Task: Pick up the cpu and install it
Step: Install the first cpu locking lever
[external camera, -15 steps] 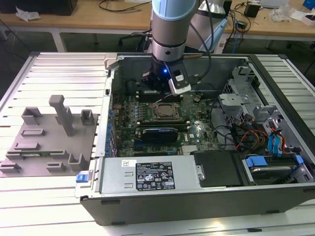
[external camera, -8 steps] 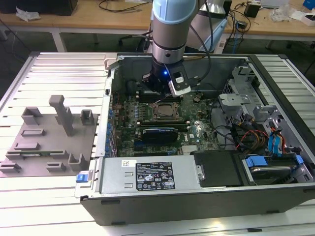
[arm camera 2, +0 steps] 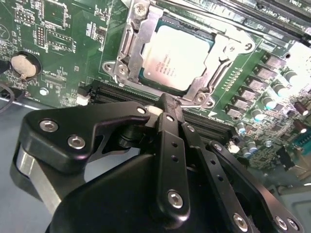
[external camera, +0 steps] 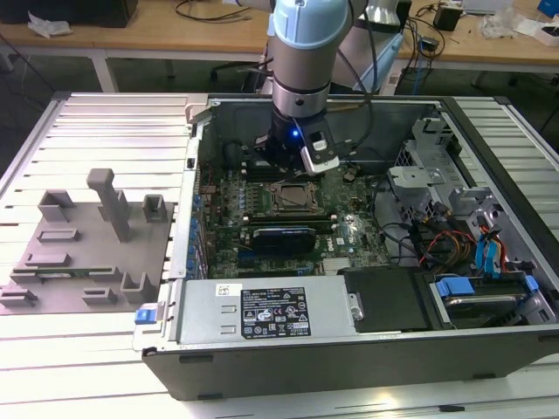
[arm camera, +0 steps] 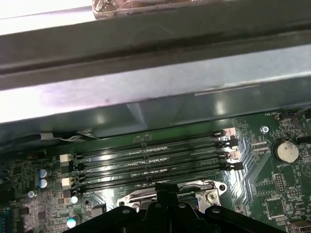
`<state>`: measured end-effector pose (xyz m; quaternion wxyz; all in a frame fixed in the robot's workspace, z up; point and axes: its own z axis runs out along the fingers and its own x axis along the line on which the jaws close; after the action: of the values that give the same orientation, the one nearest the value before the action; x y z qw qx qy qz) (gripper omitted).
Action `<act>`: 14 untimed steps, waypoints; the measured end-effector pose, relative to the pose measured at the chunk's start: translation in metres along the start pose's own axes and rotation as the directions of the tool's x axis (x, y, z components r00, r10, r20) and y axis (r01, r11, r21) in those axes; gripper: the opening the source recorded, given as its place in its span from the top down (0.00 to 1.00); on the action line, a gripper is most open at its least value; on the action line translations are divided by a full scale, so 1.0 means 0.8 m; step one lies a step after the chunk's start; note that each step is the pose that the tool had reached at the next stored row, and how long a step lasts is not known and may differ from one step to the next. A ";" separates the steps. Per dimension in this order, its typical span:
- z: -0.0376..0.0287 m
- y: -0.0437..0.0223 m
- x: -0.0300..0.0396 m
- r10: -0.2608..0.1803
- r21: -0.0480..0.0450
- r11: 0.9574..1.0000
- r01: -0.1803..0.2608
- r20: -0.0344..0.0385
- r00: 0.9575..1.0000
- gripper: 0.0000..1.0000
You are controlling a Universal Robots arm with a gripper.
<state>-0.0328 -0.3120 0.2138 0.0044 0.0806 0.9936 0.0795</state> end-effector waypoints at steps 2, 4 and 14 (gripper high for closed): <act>0.0004 0.0004 -0.0014 0.000 0.002 1.000 0.000 0.000 1.000 0.89; 0.0004 0.0004 -0.0015 0.000 0.002 1.000 0.000 0.000 1.000 0.89; 0.0011 0.0038 -0.0077 -0.002 0.000 1.000 0.002 0.010 1.000 0.89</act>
<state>-0.0262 -0.3099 0.2133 0.0092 0.0802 0.9936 0.0790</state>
